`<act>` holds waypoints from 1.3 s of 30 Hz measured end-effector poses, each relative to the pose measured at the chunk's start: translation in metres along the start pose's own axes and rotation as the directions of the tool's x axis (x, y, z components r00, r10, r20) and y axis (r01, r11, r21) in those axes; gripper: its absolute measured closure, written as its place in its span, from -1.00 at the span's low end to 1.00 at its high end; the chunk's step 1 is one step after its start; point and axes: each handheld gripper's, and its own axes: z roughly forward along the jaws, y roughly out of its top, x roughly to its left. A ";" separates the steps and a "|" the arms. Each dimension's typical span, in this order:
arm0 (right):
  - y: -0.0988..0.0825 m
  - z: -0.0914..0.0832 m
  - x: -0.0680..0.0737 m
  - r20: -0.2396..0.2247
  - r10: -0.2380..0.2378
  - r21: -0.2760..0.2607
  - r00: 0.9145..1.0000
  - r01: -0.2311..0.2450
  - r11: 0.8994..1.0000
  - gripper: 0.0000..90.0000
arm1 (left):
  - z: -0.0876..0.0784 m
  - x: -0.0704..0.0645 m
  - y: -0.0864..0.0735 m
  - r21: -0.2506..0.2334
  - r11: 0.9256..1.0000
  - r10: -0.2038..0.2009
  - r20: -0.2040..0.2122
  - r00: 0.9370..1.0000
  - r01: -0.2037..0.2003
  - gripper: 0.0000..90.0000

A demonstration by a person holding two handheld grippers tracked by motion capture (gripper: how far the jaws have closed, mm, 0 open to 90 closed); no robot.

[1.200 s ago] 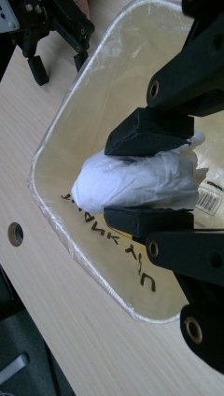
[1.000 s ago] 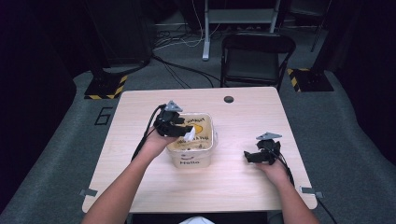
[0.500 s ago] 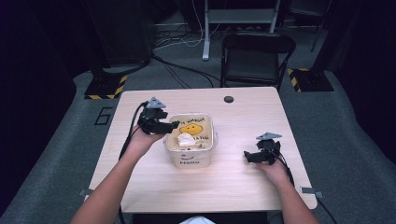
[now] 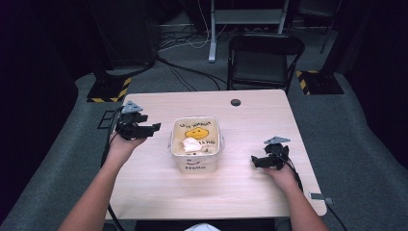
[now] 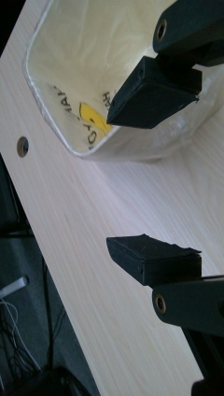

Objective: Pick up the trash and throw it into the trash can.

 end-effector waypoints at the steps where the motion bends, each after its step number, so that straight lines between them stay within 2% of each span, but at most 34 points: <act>1: 0.000 0.000 0.000 0.000 0.000 0.000 1.000 0.000 1.000 -1.00 | -0.002 0.003 -0.003 0.004 1.000 -0.006 -0.007 1.000 0.006 -0.23; 6: 0.000 0.000 0.000 0.000 0.001 0.000 1.000 -0.001 1.000 -1.00 | -0.006 0.015 -0.016 -0.007 1.000 -0.025 -0.028 0.999 0.025 -0.23; 10: 0.000 0.000 0.000 0.002 0.002 0.000 1.000 -0.002 1.000 -1.00 | -0.007 0.022 -0.024 0.003 0.999 -0.032 -0.037 0.999 0.032 -0.23; 16: 0.000 0.000 0.000 0.002 0.002 0.000 1.000 -0.002 1.000 -1.00 | -0.006 0.031 -0.045 0.009 0.998 -0.062 -0.058 0.996 0.062 -0.23; 21: 0.000 0.000 0.000 0.003 0.002 -0.001 1.000 -0.002 1.000 -1.00 | -0.003 0.033 -0.057 0.008 0.997 -0.074 -0.062 0.995 0.075 -0.23; 26: 0.000 0.000 0.000 0.003 0.002 -0.001 1.000 -0.002 1.000 -1.00 | 0.003 0.036 -0.077 0.018 0.995 -0.099 -0.062 0.993 0.100 -0.23; 27: 0.000 0.000 0.000 0.003 0.002 -0.001 1.000 -0.002 1.000 -1.00 | 0.003 0.036 -0.077 0.018 0.995 -0.099 -0.062 0.993 0.100 -0.24; 33: 0.000 0.000 0.000 0.003 0.002 -0.001 1.000 -0.002 1.000 -1.00 | 0.011 0.035 -0.102 0.037 0.994 -0.100 -0.053 0.994 0.102 -0.24; 39: 0.000 0.000 0.000 0.004 0.002 -0.001 1.000 -0.002 1.000 -1.00 | 0.020 0.035 -0.119 0.043 0.991 -0.128 -0.049 0.991 0.131 -0.24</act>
